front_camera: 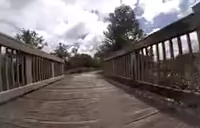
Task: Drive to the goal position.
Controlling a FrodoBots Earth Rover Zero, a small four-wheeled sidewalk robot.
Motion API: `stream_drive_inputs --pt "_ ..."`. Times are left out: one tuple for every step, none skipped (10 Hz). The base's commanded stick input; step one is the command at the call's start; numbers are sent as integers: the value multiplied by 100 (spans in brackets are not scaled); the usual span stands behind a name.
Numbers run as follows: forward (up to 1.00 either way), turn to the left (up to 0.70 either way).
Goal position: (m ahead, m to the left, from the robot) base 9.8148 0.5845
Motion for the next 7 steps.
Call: stream_drive_inputs --pt "100 0" --pt "100 0" --pt "100 0" --pt "100 0" --pt "100 0" --pt "100 0" --pt "100 0"
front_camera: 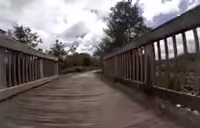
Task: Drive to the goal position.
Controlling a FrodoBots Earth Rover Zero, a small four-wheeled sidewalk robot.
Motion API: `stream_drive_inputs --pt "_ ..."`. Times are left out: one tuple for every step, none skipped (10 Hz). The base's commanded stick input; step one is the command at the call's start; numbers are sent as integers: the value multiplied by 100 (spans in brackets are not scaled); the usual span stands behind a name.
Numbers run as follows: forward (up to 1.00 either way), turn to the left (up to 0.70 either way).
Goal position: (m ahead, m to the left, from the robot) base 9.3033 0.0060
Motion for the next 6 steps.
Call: stream_drive_inputs --pt "100 0" --pt "100 0" --pt "100 0" --pt "100 0" --pt "100 0" --pt "100 0"
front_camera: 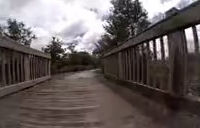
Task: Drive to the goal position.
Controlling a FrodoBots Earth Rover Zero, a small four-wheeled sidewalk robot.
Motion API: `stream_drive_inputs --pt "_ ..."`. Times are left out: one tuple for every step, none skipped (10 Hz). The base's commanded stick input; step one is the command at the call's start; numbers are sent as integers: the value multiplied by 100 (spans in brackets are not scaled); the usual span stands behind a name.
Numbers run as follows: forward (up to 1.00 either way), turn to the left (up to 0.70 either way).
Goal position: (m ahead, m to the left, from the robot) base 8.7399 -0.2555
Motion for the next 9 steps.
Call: stream_drive_inputs --pt "100 0" --pt "100 0" --pt "100 0" --pt "100 0" --pt "100 0" --pt "100 0" --pt "100 0" --pt "100 0" --pt "100 0"
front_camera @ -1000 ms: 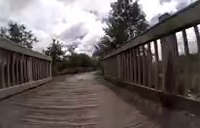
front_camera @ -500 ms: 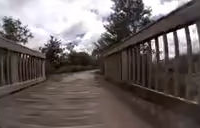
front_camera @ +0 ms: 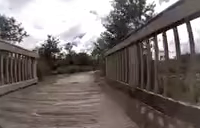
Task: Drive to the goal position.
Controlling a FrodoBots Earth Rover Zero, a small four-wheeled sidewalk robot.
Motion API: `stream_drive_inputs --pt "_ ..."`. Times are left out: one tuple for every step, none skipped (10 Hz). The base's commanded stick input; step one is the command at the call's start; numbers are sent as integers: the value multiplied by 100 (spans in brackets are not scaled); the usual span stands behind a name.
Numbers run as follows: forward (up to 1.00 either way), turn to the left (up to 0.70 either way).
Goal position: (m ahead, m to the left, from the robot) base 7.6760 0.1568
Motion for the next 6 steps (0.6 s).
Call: stream_drive_inputs --pt "100 0" --pt "100 0" --pt "100 0" --pt "100 0" --pt "100 0" --pt "100 0"
